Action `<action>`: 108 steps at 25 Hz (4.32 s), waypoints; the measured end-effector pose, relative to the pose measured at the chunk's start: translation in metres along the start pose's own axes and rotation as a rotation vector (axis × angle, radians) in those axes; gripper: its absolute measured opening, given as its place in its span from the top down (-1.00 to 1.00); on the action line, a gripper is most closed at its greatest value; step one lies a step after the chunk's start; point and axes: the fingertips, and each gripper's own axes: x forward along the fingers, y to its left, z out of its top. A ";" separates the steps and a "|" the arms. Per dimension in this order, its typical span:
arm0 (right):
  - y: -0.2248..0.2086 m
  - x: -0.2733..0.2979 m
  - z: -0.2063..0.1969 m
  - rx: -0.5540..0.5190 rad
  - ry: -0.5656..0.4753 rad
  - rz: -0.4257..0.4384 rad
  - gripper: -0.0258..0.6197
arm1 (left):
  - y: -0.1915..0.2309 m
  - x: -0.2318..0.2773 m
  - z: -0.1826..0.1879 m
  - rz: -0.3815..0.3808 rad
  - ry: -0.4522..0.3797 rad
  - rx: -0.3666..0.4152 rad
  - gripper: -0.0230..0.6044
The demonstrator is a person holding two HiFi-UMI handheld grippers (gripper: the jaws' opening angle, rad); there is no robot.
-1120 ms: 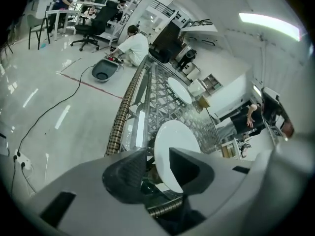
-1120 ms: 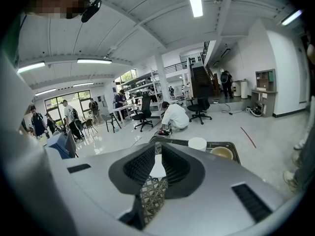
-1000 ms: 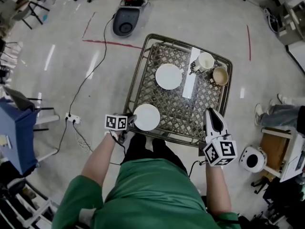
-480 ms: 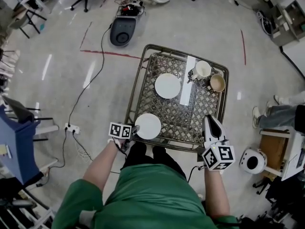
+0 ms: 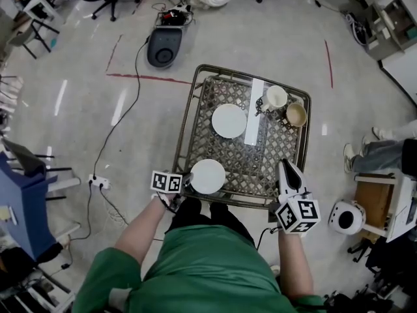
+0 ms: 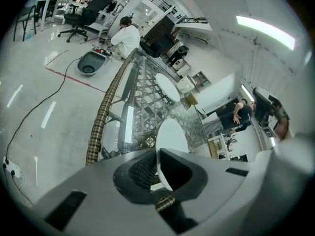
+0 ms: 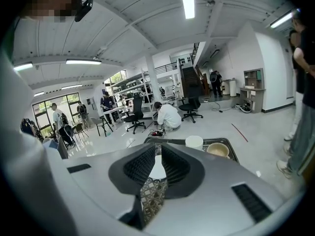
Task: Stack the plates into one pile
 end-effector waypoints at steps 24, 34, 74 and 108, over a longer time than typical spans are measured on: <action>-0.010 -0.009 0.010 0.058 -0.050 -0.076 0.75 | -0.068 -0.031 0.117 -0.241 -0.234 0.022 0.84; -0.028 -0.012 0.008 0.072 -0.047 -0.123 0.75 | -0.075 -0.012 0.179 -0.275 -0.280 0.022 0.84; -0.086 0.003 -0.003 0.151 0.006 -0.195 0.76 | -0.023 0.100 0.243 0.057 -0.161 -0.086 0.83; -0.065 0.009 0.036 0.104 -0.086 -0.104 0.81 | -0.125 -0.059 0.300 0.214 -0.528 0.339 0.42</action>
